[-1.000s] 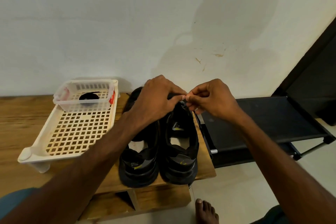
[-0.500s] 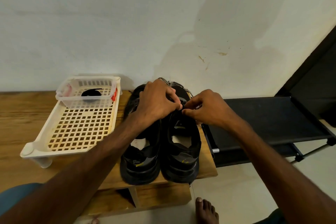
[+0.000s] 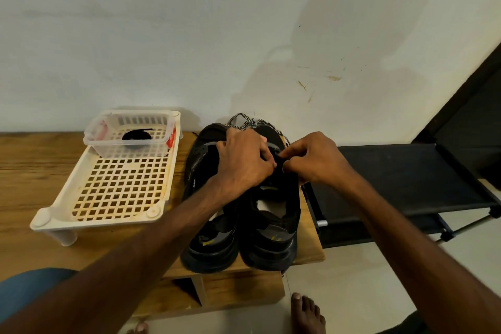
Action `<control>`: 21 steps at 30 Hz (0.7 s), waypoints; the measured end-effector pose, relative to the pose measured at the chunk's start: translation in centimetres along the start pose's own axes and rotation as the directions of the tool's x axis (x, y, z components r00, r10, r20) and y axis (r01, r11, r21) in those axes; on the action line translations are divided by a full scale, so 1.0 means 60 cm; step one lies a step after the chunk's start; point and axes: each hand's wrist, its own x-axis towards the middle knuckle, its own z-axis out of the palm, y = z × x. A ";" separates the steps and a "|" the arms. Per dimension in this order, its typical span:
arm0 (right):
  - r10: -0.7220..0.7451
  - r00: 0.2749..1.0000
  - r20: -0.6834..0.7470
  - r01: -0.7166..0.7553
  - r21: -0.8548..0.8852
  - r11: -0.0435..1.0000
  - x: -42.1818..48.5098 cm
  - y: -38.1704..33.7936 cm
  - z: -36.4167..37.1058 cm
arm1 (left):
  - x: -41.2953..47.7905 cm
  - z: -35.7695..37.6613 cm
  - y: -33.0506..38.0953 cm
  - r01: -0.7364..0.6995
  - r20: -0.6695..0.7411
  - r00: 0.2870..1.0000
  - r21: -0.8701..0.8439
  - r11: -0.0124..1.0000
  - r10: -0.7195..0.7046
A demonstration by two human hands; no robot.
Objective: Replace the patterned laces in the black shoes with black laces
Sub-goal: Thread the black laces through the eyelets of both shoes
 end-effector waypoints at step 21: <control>0.049 0.994 0.102 -0.064 0.151 0.986 -0.003 0.002 -0.004 | -0.004 0.000 0.008 0.005 0.031 1.000 0.011 1.000 -0.006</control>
